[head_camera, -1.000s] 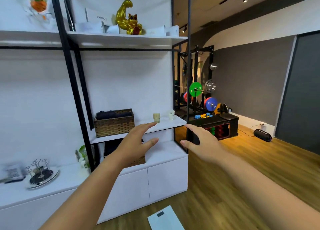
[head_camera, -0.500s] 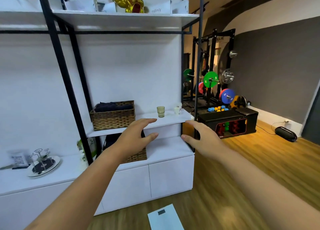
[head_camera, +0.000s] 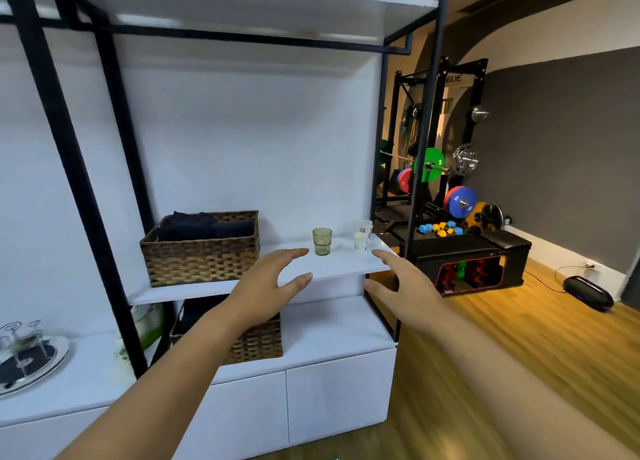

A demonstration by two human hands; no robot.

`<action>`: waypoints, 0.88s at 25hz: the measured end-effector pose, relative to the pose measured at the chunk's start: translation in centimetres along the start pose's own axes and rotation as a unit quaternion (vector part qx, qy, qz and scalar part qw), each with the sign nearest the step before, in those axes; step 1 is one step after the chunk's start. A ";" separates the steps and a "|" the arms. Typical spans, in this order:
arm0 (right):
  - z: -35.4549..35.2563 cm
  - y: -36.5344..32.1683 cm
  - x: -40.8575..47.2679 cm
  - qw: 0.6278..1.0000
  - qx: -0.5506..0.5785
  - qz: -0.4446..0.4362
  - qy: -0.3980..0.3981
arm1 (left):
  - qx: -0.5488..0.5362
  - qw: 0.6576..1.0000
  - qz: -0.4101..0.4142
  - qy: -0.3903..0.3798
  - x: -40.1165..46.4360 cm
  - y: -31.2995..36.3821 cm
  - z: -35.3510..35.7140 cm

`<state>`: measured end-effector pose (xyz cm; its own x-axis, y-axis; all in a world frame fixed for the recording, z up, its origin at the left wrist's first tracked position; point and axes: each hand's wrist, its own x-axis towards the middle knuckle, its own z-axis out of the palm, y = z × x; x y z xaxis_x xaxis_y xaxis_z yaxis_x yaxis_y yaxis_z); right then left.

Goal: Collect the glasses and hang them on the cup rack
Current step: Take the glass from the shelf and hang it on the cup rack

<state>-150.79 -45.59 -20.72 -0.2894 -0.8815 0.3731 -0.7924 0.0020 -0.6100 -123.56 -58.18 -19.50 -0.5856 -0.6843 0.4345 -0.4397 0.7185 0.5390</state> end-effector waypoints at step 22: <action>10.5 18.4 30.6 0.991 0.075 0.007 -0.110 | 0.034 0.994 -0.107 -0.009 25.1 -15.7 13.0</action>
<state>-168.58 -77.50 -27.89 -0.1622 -0.9636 0.2128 -0.6964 -0.0410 -0.7165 -140.18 -85.00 -26.46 -0.4856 -0.8208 0.3007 -0.6007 0.5632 0.5673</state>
